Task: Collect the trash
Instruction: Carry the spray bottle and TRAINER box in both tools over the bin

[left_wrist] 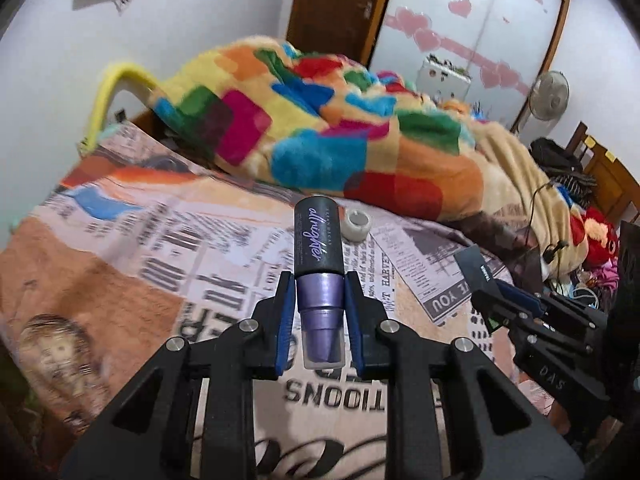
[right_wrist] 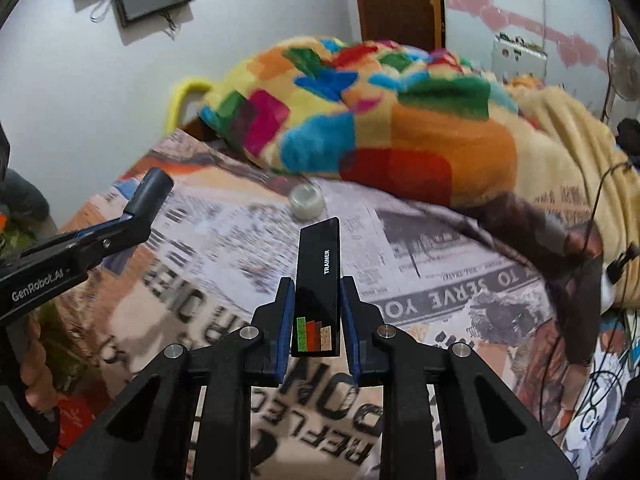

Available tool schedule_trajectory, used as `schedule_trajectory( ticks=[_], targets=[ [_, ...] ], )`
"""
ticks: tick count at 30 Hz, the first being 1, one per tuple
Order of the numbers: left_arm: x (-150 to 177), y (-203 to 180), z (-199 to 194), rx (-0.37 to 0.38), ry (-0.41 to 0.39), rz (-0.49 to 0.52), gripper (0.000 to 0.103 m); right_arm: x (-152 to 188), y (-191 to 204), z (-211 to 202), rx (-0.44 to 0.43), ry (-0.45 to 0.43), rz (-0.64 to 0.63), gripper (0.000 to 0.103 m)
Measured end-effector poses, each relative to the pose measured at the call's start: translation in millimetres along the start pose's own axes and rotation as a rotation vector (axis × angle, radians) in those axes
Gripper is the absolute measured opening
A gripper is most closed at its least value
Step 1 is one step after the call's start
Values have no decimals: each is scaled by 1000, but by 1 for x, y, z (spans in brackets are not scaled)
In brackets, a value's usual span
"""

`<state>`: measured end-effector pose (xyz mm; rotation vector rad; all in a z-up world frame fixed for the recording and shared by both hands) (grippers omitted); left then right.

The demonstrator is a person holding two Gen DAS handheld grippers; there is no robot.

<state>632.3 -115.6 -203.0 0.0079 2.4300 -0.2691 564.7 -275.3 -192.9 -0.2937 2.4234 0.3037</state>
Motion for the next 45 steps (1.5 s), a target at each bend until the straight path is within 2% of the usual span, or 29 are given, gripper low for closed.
schedule_trajectory(
  ticks=[15,23,33,39,45],
  targets=[
    [22,15,-190,-108,-171,-17,23,-10,76,-121,-108,-144,-92,21],
    [58,38,-271,-162,-237,-63,23,1,125,-164,-168,-182,-172,21],
    [108,87,-344,-241,-283,-141,23,22,192,-199,-249,-205,-280,21],
    [147,120,-383,-307,-297,-197,23,41,244,-205,-319,-185,-363,21],
    [193,160,-410,-369,-277,-278,23,65,291,-202,-390,-147,-431,21]
  ],
)
Point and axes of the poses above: each gripper's, at about its wrist camera, not at the fingertips, and z roughly the way its jaws point, y to its left, x to its underside, the point moved 4 cm from there along z, roughly the way its jaws point, and after that the axes turned 3 degrees about y, right-handed, at the moved point
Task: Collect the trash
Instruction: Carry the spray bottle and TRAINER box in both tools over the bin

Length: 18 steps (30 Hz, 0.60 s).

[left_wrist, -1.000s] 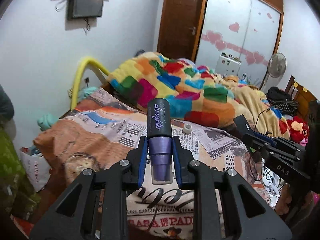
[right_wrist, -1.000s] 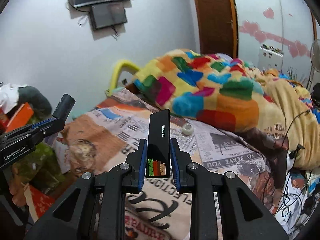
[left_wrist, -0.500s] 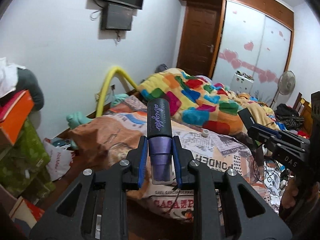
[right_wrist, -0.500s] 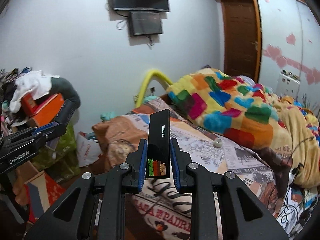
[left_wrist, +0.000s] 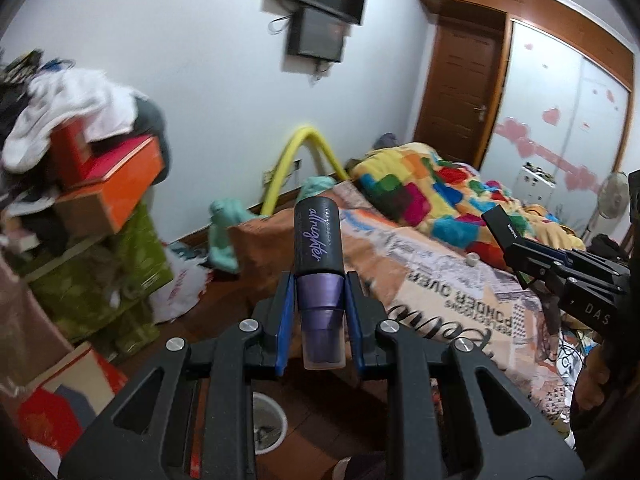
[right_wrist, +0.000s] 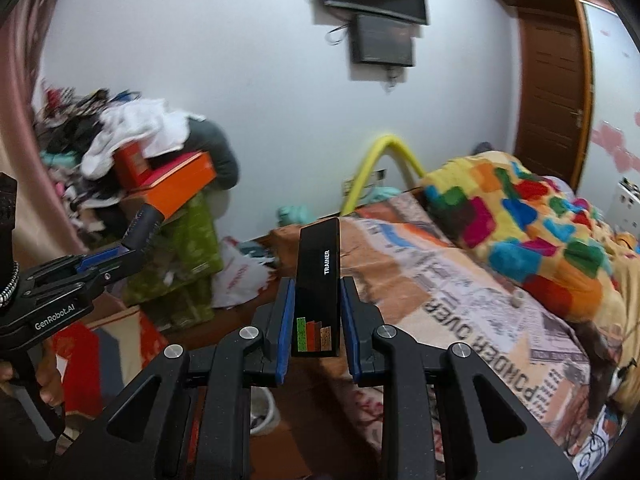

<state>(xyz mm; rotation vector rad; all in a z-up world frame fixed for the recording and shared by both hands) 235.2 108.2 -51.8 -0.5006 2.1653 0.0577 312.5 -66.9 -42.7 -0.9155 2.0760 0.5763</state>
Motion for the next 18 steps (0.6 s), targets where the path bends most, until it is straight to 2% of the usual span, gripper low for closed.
schedule_trajectory(
  ticks=[6,9,14,18],
  targets=[
    [36,51,-4,-41,44,-91,23,8,43,24,-85,58,-21,21],
    [57,73,3,-64,91,-139,23,18,65,41,-119,108,-51,21],
    [97,104,28,-113,182,-195,23,42,96,78,-174,213,-98,21],
    [129,121,51,-116,265,-254,23,65,113,109,-204,314,-127,21]
  ],
)
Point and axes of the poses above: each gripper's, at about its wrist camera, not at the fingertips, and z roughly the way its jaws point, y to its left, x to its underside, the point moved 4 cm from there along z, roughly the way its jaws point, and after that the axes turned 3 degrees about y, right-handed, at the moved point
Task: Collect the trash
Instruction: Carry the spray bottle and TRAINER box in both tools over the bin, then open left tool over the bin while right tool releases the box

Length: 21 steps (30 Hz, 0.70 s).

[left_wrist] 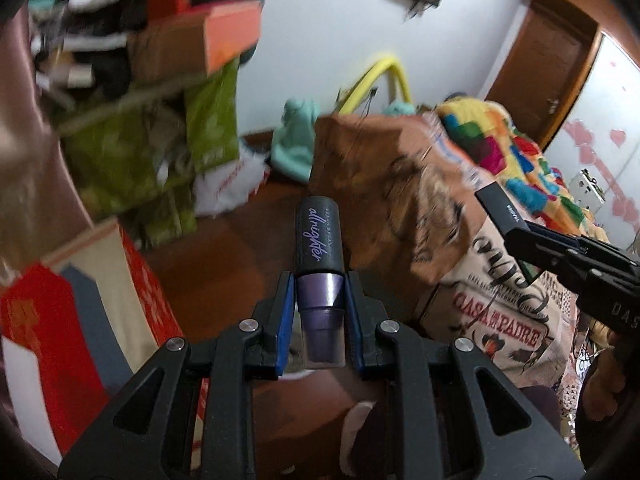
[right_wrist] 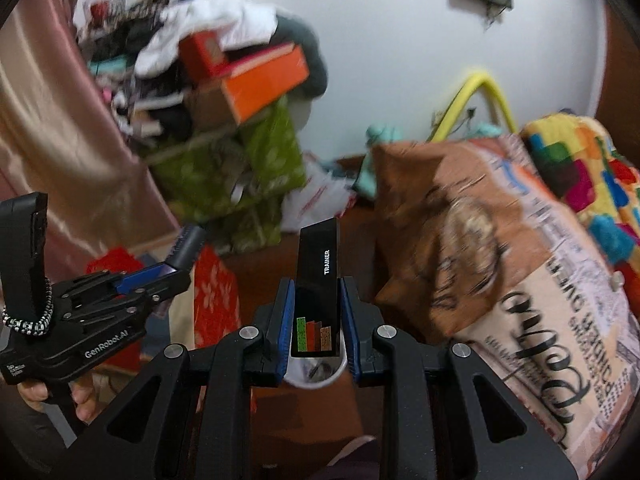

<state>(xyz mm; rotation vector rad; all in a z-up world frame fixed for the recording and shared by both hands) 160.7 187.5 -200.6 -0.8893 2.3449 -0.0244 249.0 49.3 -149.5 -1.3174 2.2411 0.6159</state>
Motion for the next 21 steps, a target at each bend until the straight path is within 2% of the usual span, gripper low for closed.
schedule_trajectory(
  ticks=[5,11,21],
  targets=[
    [23,16,43,-48,96,-26,23,15,7,50,-40,125,-10,21],
    [43,33,86,-64,198,-71,23,25,9,99,-71,230,-20,21],
    [56,51,150,-71,339,-90,23,31,6,171,-101,398,-12,21]
  ],
)
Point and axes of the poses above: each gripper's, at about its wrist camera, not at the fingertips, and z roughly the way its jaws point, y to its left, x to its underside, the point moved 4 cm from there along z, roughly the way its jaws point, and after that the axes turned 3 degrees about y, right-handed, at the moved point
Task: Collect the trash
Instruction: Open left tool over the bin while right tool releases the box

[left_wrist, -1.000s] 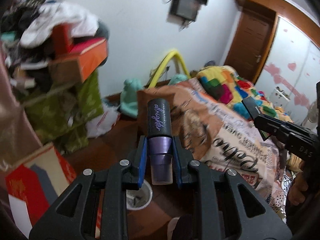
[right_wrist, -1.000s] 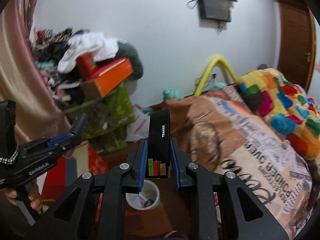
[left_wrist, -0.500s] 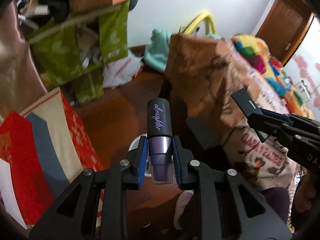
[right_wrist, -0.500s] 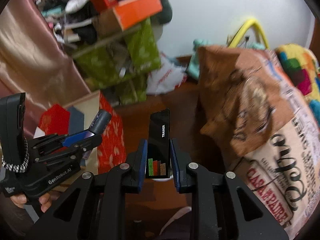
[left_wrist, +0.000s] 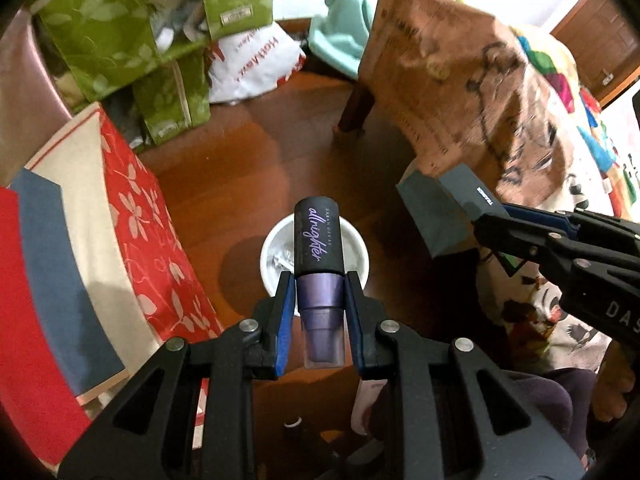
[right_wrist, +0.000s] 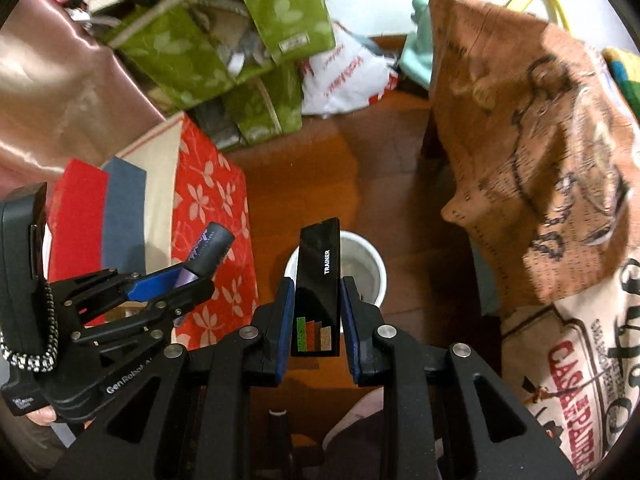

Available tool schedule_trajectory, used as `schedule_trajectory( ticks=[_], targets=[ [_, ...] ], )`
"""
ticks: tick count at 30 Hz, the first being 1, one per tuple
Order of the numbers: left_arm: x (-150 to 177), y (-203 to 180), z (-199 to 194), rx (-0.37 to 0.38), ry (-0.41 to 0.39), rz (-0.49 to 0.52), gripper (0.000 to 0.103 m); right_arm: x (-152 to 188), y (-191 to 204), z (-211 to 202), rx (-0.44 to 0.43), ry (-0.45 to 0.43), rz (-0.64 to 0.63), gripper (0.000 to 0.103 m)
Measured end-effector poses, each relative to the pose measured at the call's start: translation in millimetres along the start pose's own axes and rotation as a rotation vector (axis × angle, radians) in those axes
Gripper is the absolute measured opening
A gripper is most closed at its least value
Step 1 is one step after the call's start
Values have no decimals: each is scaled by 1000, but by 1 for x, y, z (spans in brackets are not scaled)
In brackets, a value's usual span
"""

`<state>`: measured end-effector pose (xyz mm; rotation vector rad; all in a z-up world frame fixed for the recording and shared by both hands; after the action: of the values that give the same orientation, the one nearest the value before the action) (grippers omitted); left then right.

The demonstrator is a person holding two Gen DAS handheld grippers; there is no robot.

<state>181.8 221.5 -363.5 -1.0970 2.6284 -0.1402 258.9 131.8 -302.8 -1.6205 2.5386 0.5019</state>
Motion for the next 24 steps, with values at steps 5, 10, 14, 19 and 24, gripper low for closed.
schedule_trajectory(
  ticks=[5,10,14,19,24],
  targets=[
    [-5,2,35,6,88,-13,23,-6,-10,23,-25,60,27,21],
    [-11,1,60,1,144,-15,23,-10,-14,42,-36,110,40,21],
    [-14,4,76,-11,194,-24,23,-14,-14,48,-38,123,36,22],
    [-20,5,84,-6,215,-44,23,-17,-20,46,-79,100,85,31],
    [-25,3,90,-30,243,-47,29,-17,-27,36,-54,75,86,45]
  ],
)
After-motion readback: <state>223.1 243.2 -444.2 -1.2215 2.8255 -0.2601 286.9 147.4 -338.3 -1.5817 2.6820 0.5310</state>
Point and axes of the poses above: each gripper's, at about its wrist camera, not at the fingertips, and z roughly the way its jaws point, y to its left, x to its underside, the point moved 4 cm from there along z, roughly the way its jaws point, and after that the axes turned 3 degrees about y, right-handed, at the moved point
